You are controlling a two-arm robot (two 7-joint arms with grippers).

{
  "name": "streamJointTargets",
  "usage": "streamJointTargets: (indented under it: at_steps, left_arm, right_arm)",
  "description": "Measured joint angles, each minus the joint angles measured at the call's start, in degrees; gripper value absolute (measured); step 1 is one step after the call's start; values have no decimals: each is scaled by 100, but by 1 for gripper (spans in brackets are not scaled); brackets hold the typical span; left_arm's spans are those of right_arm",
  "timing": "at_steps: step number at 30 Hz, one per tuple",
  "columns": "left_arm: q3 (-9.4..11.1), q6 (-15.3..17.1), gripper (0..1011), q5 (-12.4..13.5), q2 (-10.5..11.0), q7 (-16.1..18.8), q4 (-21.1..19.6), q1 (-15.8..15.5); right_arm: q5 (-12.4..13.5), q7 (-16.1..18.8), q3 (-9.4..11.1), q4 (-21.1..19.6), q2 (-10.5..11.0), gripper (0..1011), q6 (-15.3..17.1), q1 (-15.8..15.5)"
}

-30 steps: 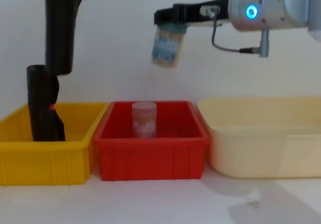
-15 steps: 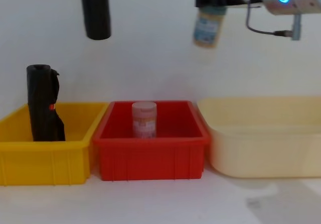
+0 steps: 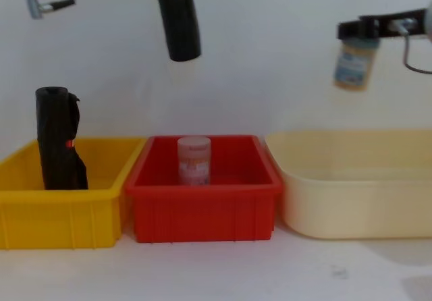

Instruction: Pick up the garbage bag with the one hand and transfer it to the other hand.

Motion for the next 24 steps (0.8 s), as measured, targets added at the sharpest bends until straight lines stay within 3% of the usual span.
streamJointTargets:
  at_steps: [1, 3, 4, 5, 6, 9, 11, 19, 24]
  left_arm:
    - [60, -127, 542, -45, -143, -228, 489, -220]
    - [142, -274, 542, -133, -262, -446, 922, -416]
    - [249, -427, 542, -229, -427, -670, 1448, -658]
    - [249, -427, 542, -229, -427, -670, 1448, -658]
    - [331, -544, 542, -301, -542, -841, 1849, -841]
    - [444, -713, 542, -405, -702, -1084, 2431, -1108]
    - [565, -886, 542, -512, -873, -1340, 3026, -1380]
    - [755, -1168, 542, -687, -1150, -1748, 3992, -1822]
    - [834, -1282, 542, -759, -1267, -1916, 4394, -2007]
  right_arm:
    - [-2, -36, 68, -31, 28, 650, 24, -51]
    - [-3, -70, 114, -52, 47, 650, 45, -90]
    - [-5, -105, 166, -79, 66, 650, 67, -138]
    - [-5, -118, 187, -90, 73, 650, 77, -159]
    - [-7, -135, 217, -104, 82, 650, 85, -186]
    - [-11, -179, 271, -131, 96, 650, 110, -238]
    - [-13, -212, 324, -169, 97, 650, 136, -298]
    - [-12, -259, 405, -230, 81, 654, 207, -410]
    - [-13, -278, 441, -257, 67, 794, 238, -453]
